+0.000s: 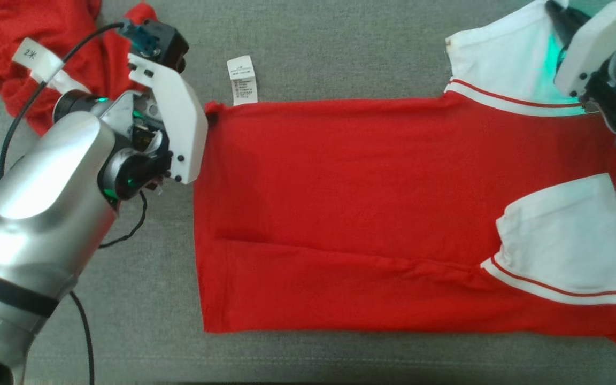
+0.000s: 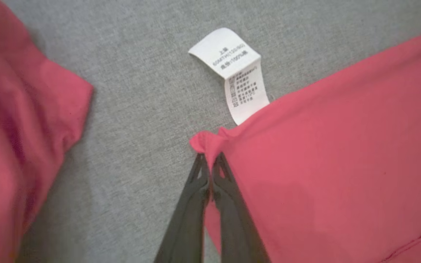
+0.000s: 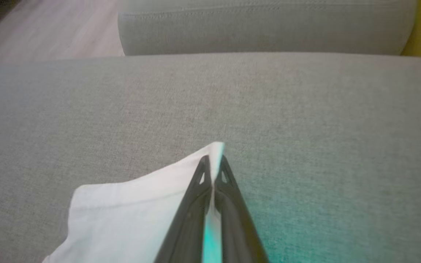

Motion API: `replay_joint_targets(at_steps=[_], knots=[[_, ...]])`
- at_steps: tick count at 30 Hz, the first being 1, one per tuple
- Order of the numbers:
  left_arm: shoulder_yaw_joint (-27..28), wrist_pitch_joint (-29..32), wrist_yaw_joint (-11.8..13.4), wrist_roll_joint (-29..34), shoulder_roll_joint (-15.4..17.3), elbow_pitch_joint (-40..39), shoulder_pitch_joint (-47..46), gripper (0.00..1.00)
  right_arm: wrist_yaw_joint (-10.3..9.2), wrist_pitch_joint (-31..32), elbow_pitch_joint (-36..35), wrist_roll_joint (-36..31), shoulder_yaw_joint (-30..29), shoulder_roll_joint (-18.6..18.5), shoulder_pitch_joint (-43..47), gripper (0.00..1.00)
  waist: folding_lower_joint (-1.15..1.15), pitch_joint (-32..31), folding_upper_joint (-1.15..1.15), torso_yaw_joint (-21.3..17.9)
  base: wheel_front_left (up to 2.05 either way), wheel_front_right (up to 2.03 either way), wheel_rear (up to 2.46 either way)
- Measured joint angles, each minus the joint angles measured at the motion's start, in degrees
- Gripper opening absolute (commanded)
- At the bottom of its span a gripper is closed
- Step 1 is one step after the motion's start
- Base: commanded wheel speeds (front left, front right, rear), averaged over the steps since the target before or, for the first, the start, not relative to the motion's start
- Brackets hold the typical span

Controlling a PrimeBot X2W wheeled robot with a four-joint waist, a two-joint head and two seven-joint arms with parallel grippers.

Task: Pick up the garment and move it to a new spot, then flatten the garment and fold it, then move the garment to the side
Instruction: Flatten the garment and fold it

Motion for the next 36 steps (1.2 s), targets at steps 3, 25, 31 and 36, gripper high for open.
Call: replay_joint_targets(at_steps=[3, 25, 31, 36], knots=[[0.0, -0.26, -0.11, -0.01, 0.12, 0.98, 0.16, 0.0, 0.0, -3.66, 1.81, 0.01, 0.3, -0.04, -0.01, 0.0, 0.0, -0.98, 0.0, -0.16, 0.0, 0.0, 0.0], [-0.01, -2.11, -1.91, -2.76, 5.75, 0.76, 10.21, 0.0, 0.0, -8.61, -7.91, 8.33, 11.33, -6.1, 9.69, 0.0, 0.0, -14.04, 0.0, -4.07, 0.0, 0.0, 0.0], [-0.19, -1.69, -2.34, -3.81, 7.81, -1.82, 13.28, 0.0, 0.0, -5.87, -13.08, 10.63, 13.9, -9.73, 13.71, 0.0, 0.0, -17.33, 0.0, -5.36, 0.0, 0.0, 0.0], [-0.62, 0.38, -2.34, -5.22, 9.18, -4.23, 15.5, 0.0, 0.0, -2.08, -18.36, 13.62, 15.22, -13.03, 17.46, 0.0, 0.0, -18.94, 0.0, -6.63, 0.0, 0.0, 0.0]])
